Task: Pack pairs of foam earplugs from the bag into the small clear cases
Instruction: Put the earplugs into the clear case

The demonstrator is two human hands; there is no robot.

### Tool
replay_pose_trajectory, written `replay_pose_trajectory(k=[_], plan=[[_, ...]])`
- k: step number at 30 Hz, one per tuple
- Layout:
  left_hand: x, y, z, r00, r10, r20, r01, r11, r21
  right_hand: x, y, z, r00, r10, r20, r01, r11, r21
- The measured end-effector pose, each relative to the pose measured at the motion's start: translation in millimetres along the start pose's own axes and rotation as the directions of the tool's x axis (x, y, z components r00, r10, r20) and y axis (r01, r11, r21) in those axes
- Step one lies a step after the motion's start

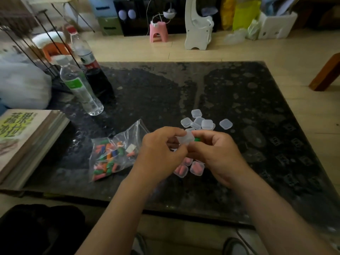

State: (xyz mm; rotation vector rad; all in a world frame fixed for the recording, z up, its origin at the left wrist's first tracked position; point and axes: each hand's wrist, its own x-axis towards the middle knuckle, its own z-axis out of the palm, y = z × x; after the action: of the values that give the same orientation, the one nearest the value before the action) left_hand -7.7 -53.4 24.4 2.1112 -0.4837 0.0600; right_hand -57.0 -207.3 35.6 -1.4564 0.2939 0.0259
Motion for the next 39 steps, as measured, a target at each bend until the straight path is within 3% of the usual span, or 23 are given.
replay_pose_trajectory(k=[6,9,13,19,25,33,39], plan=[[-11,9,-10,1.000,0.012,-0.008,-0.012,1.000,0.004,-6,6,10,0.999,-0.024,-0.025,0.023,0.999,-0.031],[-11,7,-11,0.997,-0.074,-0.019,0.072,0.994,-0.082,-8,7,11,1.000,-0.004,-0.003,0.004,0.999,-0.041],[-10,6,-7,0.939,-0.344,0.019,0.323,0.860,-0.396,-15,10,15,0.997,0.069,0.030,-0.067,0.996,-0.058],[-34,12,-2,0.807,-0.553,0.205,0.572,0.651,-0.498,-32,25,18,0.993,0.117,0.011,-0.108,0.944,-0.311],[-51,20,-8,0.750,-0.564,0.346,0.641,0.492,-0.588,-53,34,12,0.997,0.069,0.030,-0.054,0.929,-0.365],[-71,-13,-3,0.746,-0.579,0.329,0.646,0.506,-0.572,-61,52,-8,0.993,0.024,-0.115,-0.057,0.954,-0.295],[-67,-9,2,0.738,-0.540,0.404,0.669,0.512,-0.538,-56,53,-9,0.996,-0.046,-0.082,0.014,0.935,-0.355]])
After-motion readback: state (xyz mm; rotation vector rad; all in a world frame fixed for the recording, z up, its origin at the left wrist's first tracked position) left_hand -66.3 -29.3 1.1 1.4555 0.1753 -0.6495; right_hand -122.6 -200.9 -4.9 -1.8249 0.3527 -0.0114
